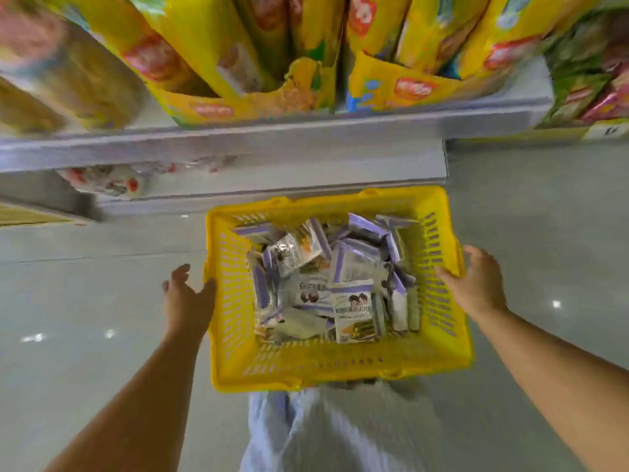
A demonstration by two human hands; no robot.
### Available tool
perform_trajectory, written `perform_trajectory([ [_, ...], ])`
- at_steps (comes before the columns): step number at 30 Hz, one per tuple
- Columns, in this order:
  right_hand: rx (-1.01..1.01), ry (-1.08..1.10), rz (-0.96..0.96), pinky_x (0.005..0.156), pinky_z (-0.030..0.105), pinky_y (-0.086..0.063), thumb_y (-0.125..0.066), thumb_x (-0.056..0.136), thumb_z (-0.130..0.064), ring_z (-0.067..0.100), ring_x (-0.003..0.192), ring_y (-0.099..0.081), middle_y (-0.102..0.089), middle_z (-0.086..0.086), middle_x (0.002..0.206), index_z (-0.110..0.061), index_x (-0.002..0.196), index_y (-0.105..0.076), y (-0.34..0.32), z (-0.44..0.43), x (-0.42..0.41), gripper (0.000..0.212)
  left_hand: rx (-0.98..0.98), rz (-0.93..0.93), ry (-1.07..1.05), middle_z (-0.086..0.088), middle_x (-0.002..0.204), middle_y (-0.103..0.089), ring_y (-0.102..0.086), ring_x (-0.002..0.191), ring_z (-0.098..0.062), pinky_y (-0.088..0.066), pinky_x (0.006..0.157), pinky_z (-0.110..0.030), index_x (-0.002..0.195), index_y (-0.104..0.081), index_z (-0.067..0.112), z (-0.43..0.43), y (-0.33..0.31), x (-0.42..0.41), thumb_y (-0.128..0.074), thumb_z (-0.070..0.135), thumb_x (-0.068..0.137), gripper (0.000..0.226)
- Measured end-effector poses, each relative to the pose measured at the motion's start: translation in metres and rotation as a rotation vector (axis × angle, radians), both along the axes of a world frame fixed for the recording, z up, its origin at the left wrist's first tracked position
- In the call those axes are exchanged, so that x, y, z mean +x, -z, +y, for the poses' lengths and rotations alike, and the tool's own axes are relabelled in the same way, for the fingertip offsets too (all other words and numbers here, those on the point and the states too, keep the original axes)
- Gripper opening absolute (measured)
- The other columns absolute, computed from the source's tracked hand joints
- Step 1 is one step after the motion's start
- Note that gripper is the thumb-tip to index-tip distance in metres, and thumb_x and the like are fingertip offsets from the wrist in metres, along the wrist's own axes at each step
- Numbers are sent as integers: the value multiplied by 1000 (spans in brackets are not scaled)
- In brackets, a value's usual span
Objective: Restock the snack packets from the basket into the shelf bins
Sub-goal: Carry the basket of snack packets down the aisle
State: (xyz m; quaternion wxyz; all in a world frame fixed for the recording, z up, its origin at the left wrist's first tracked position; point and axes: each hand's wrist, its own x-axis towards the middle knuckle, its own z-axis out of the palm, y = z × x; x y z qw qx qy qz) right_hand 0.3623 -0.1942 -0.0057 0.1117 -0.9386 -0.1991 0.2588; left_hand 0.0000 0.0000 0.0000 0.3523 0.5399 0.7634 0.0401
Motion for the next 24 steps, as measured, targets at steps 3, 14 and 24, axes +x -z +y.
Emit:
perform_trajectory([
  [3,-34,107,-8,88,48,-44,-75,81,-28,45,112,-54,-57,28,120,-1,123,-50,31,1,2,56,-41,52,35,-31,123,-54,-52,114,-43,-43,95,-50,131,-47,-6,3,34,2,-62,13,90,47],
  [14,-61,59,-125,80,49,-45,-64,89,-16,51,99,-57,-61,37,106,11,107,-55,7,-13,4,34,14,151,-31,-33,98,-61,-57,92,-48,-31,67,-38,102,-57,-10,-17,10,16,-58,20,93,31],
  [24,-41,177,-165,80,52,-45,-62,88,-13,53,98,-57,-60,39,104,13,101,-57,-189,-78,6,29,79,116,99,-30,94,-62,-56,85,-42,-32,65,-36,98,-57,-7,-48,-183,43,-57,21,93,29],
])
